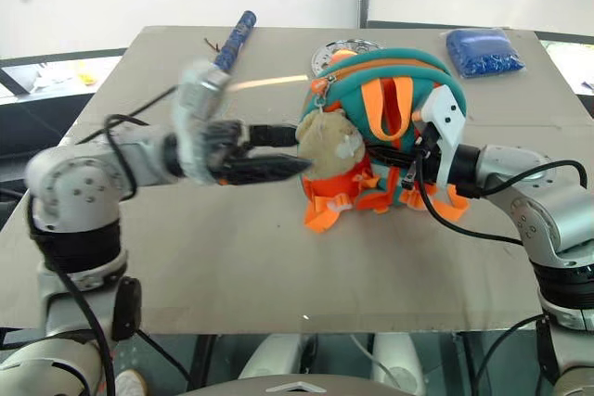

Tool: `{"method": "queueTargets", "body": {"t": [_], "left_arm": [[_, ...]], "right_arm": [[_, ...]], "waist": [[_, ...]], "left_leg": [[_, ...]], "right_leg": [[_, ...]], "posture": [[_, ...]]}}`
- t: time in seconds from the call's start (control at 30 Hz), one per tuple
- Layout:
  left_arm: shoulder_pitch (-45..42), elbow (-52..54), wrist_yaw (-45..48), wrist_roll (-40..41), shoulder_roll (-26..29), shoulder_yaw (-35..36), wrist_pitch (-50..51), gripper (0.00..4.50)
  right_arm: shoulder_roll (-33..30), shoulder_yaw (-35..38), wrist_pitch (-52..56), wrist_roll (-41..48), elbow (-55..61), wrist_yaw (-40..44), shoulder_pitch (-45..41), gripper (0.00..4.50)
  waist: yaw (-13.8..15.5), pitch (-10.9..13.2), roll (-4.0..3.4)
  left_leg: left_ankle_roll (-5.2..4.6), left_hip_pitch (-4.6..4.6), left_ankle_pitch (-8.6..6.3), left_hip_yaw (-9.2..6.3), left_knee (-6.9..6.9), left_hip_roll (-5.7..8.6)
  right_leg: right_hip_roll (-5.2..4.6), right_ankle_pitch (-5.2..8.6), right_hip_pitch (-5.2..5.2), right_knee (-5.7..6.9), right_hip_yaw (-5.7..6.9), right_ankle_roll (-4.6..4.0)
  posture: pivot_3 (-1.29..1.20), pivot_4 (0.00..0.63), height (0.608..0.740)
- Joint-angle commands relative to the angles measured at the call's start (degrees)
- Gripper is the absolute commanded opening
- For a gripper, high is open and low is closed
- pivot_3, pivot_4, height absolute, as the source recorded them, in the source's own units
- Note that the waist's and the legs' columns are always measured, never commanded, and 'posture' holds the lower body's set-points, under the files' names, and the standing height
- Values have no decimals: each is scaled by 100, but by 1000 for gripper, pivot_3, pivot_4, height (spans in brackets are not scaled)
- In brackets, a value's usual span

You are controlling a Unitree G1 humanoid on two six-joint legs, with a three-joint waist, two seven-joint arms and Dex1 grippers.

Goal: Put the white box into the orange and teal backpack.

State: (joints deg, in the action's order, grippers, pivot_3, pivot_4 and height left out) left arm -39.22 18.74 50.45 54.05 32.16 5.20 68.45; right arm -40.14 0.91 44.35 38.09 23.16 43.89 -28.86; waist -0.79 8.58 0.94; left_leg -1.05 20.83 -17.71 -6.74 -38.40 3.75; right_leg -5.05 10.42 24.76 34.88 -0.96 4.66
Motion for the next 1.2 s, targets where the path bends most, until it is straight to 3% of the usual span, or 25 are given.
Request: {"method": "queueTargets", "body": {"t": [0.03,0.1,0.27,0.3,0.33,0.43,0.47,0.6,0.73,0.87,1.03,1.2], "left_arm": [[82,239,-345,-184,-118,-312,-180,4484],[90,202,-534,-394,-204,-489,-344,4484],[41,29,-584,-269,-335,-321,-548,2219],[48,-4,-559,-216,-337,-250,-590,1988],[49,-68,-536,-59,-360,-95,-596,1306],[162,-179,-260,421,-195,330,-517,213],[191,-227,-217,612,-153,487,-454,33],[209,-627,-2,1198,239,1067,-224,33],[202,-1180,-124,942,506,1232,-442,33],[959,-1403,-118,-355,830,322,-1065,33],[1980,-1028,34,-744,812,-360,-1215,33],[2677,-906,-60,-987,760,-600,-1360,33]], "right_arm": [[60,78,101,85,254,-146,-207,0],[99,49,171,105,316,-205,-243,0],[157,67,259,114,404,-277,-240,0],[156,78,250,102,401,-279,-222,0],[143,97,229,82,379,-274,-198,0],[104,164,143,15,277,-261,-130,0],[109,178,119,-20,233,-286,-128,0],[358,302,-98,-455,-333,-878,-390,0],[601,520,-291,-877,-1055,-1532,-770,0],[713,809,-245,-1028,-1568,-2057,-1067,0],[718,893,-247,-1153,-1657,-2384,-1116,0],[721,997,-229,-1161,-1642,-2600,-1123,0]], "waist": [[-9,0,0],[2,0,0],[15,0,0],[14,0,0],[12,0,0],[1,0,0],[1,0,0],[-19,0,-1],[-17,0,-1],[-11,-4,-3],[18,-4,-3],[5,-5,-4]], "left_leg": [[0,0,0,3,2,0],[0,1,0,4,4,0],[0,2,0,5,0,1],[0,2,0,6,0,1],[0,2,0,5,1,1],[0,2,0,5,1,0],[0,2,0,5,2,0],[0,-1,0,8,0,1],[1,-8,1,17,-1,3],[2,-6,1,18,12,5],[1,1,0,15,11,3],[1,-6,1,16,8,-2]], "right_leg": [[1,0,4,1,-3,0],[1,0,6,1,-5,0],[0,0,5,0,-6,0],[0,0,5,0,-6,0],[1,0,5,0,-5,0],[2,0,6,0,-4,0],[2,0,6,0,-4,0],[3,0,6,3,-6,0],[7,-4,5,6,-10,-7],[3,-4,7,-6,-5,-8],[-1,-4,9,-9,-3,-8],[1,-5,7,2,-5,-9]], "posture": [[0,150,733],[0,150,733],[0,150,733],[0,150,733],[0,150,733],[0,150,733],[0,150,733],[0,150,733],[0,150,733],[0,150,733],[0,150,733],[0,150,733]]}}
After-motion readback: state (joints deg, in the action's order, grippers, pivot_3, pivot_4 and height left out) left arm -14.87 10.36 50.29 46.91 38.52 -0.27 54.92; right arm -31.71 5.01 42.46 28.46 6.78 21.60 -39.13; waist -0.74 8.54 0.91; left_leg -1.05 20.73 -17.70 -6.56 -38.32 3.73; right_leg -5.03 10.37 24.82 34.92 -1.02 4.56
